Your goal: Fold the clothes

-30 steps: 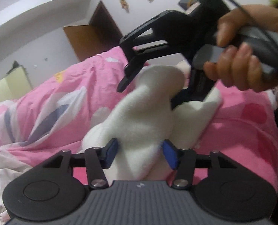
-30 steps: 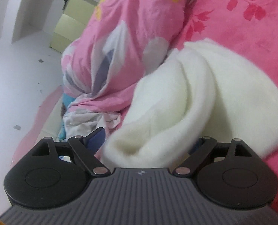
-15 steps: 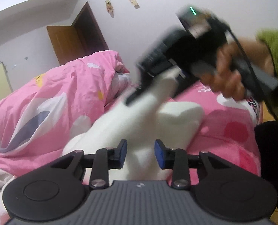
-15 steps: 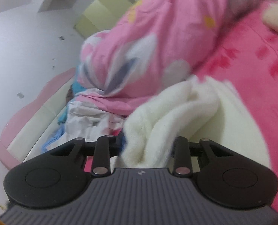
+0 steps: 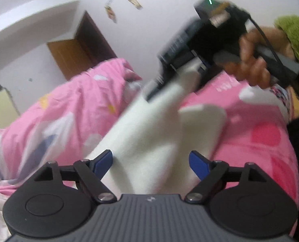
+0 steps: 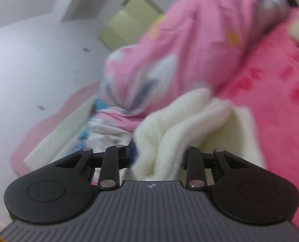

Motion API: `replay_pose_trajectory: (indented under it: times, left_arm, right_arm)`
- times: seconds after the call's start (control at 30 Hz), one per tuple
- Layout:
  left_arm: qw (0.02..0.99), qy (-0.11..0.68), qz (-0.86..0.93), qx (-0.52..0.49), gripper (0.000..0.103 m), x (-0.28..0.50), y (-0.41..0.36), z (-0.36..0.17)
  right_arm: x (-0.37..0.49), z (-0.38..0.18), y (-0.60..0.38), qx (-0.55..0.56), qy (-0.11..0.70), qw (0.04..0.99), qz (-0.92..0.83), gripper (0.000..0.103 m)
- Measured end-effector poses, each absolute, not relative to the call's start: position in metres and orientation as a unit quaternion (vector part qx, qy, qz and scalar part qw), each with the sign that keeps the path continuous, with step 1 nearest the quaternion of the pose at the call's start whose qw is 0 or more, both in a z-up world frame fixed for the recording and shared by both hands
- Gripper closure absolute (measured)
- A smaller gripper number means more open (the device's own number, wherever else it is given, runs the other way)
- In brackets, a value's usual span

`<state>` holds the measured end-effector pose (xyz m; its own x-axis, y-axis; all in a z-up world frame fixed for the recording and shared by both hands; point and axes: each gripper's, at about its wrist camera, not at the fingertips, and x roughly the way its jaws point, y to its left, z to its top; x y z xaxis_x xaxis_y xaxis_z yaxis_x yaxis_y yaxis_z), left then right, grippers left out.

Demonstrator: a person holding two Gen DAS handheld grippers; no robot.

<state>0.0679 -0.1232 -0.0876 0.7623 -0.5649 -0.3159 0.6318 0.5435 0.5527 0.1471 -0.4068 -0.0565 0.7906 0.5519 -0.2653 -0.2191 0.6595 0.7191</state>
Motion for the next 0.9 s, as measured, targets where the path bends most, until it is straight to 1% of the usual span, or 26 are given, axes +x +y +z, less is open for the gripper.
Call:
replay_pose_trajectory:
  times: [0.07,0.1,0.2,0.27,0.3,0.33,0.43,0.47,0.5,0.53,0.57,0.63,0.7,0.83,0.9]
  left_arm:
    - [0.869,0.049,-0.344,0.352,0.019,0.067,-0.127,-0.096]
    - [0.865,0.045,-0.342,0.364,0.019,0.065,-0.128,-0.098]
    - [0.859,0.043,-0.337,0.382,0.02,0.065,-0.128,-0.099]
    - [0.861,0.048,-0.339,0.376,0.028,0.067,-0.123,-0.095]
    - [0.863,0.052,-0.337,0.373,0.03,0.069,-0.122,-0.093]
    - [0.864,0.057,-0.336,0.37,0.031,0.069,-0.12,-0.091]
    - [0.869,0.067,-0.331,0.362,0.031,0.069,-0.115,-0.089]
    - [0.87,0.069,-0.328,0.36,0.032,0.069,-0.114,-0.088]
    - [0.872,0.071,-0.326,0.358,0.032,0.068,-0.112,-0.087]
    - [0.873,0.073,-0.324,0.356,0.032,0.068,-0.111,-0.087]
    - [0.875,0.076,-0.321,0.355,0.032,0.068,-0.109,-0.086]
    - [0.878,0.08,-0.317,0.351,0.033,0.067,-0.106,-0.085]
    - [0.876,0.074,-0.314,0.358,0.037,0.063,-0.106,-0.087]
    - [0.869,0.057,-0.312,0.381,0.04,0.056,-0.108,-0.092]
    - [0.864,0.048,-0.312,0.391,0.04,0.054,-0.109,-0.095]
  right_arm:
    - [0.146,-0.097,-0.42,0.409,0.267,0.848,0.204,0.077]
    - [0.142,-0.107,-0.423,0.43,0.259,0.84,0.207,0.077]
    - [0.136,-0.092,-0.418,0.412,0.232,0.854,0.216,0.076]
    - [0.136,-0.083,-0.417,0.406,0.217,0.858,0.228,0.076]
    - [0.136,-0.082,-0.418,0.399,0.215,0.861,0.229,0.076]
    - [0.138,-0.087,-0.417,0.396,0.221,0.862,0.226,0.076]
    - [0.136,-0.116,-0.426,0.436,0.234,0.84,0.223,0.074]
    - [0.132,-0.119,-0.43,0.456,0.233,0.83,0.223,0.07]
    - [0.125,-0.116,-0.432,0.46,0.228,0.83,0.218,0.062]
    - [0.116,-0.112,-0.434,0.459,0.221,0.835,0.21,0.056]
    - [0.107,-0.108,-0.436,0.458,0.215,0.839,0.203,0.047]
    - [0.089,-0.099,-0.439,0.455,0.203,0.846,0.188,0.046]
    - [0.072,-0.09,-0.443,0.453,0.19,0.854,0.172,0.046]
    - [0.043,-0.05,-0.413,0.303,0.168,0.927,0.147,0.049]
    - [0.036,-0.035,-0.389,0.205,0.166,0.953,0.147,0.053]
